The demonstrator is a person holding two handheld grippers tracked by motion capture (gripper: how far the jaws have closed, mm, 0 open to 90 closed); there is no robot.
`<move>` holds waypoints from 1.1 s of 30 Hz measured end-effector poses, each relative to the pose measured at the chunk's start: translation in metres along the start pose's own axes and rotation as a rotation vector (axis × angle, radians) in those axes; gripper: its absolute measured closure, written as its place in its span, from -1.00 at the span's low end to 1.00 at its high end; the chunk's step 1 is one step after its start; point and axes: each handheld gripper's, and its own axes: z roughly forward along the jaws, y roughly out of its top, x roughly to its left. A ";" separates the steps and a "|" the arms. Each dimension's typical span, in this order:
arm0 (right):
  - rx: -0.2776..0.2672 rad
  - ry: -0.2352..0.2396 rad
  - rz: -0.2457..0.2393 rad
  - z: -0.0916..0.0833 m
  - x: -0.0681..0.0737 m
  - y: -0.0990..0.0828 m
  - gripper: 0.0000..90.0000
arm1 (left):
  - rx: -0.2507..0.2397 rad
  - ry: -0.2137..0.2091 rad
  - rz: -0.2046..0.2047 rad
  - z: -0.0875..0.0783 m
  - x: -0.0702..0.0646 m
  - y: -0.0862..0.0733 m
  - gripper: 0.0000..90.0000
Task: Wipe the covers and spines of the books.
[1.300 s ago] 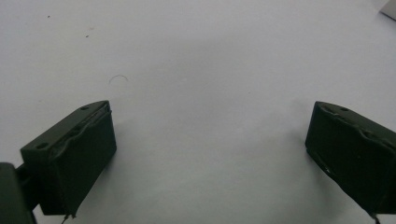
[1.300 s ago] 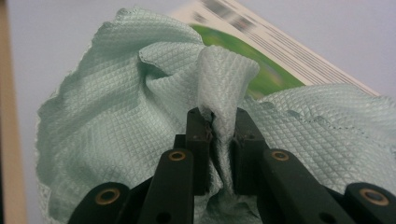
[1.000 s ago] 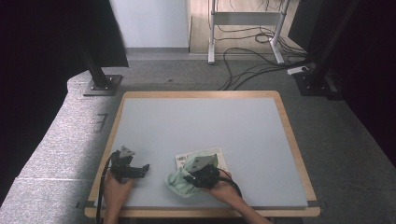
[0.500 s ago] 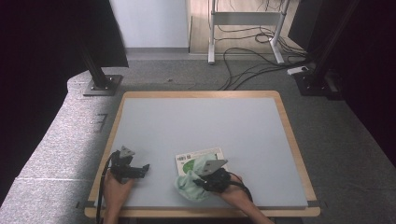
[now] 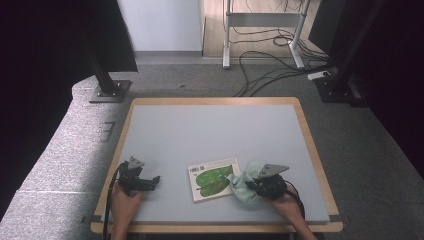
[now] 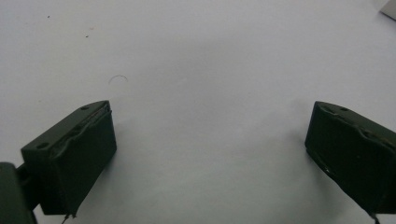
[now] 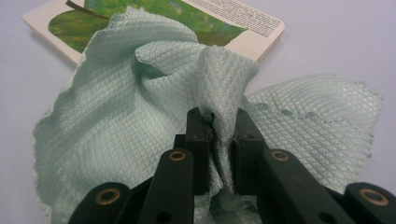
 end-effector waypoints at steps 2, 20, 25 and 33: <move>-0.013 -0.001 -0.003 -0.006 0.000 -0.001 0.75 | 0.000 0.000 0.000 0.000 0.000 0.000 -0.96; -0.045 -0.133 0.059 -0.071 -0.020 -0.026 0.75 | 0.000 0.000 -0.001 0.000 0.000 0.000 -0.96; -0.052 -0.183 0.090 -0.087 -0.028 -0.036 0.75 | 0.000 0.000 -0.001 0.000 0.000 0.000 -0.96; -0.057 -0.269 0.114 -0.109 -0.040 -0.043 0.75 | 0.000 0.001 0.000 0.000 0.000 0.000 -0.96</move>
